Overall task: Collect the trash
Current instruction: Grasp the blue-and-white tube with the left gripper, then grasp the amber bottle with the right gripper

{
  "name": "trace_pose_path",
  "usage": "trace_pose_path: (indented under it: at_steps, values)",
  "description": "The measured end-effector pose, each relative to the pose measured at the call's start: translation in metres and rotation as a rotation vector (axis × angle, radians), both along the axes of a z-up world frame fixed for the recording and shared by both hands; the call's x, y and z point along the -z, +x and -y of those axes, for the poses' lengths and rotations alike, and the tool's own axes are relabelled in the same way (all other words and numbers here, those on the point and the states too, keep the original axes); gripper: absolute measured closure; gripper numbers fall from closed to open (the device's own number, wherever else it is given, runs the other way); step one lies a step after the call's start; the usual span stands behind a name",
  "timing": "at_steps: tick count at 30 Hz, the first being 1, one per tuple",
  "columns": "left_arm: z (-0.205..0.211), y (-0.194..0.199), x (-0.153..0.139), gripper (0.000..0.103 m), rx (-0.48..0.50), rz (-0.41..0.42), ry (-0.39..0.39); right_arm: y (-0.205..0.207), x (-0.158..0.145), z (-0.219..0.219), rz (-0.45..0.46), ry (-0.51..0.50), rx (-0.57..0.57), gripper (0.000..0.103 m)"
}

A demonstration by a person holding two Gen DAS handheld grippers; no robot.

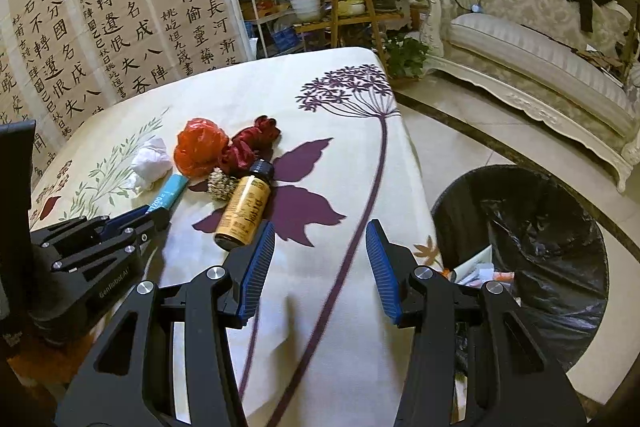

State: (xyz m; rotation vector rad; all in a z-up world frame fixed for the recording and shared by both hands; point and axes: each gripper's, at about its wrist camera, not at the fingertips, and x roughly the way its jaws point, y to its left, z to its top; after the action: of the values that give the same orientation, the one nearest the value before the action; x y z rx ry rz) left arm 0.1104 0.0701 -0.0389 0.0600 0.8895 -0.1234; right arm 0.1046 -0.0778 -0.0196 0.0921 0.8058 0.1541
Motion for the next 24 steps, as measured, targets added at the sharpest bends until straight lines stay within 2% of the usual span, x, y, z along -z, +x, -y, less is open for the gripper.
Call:
trace_pose_path:
  at_steps: [18,22,24]
  values:
    - [-0.024,-0.007,-0.012,0.085,-0.076,0.048,-0.021,0.034,0.005,-0.04,-0.028,-0.019,-0.054,0.057]
    - [-0.026,-0.007,-0.012,0.085,-0.076,0.046,-0.029,0.041,0.01,-0.044,-0.05,-0.027,-0.054,0.059]
    - [-0.027,-0.006,-0.011,0.085,-0.076,0.045,-0.032,0.042,0.013,-0.046,-0.061,-0.032,-0.056,0.065]
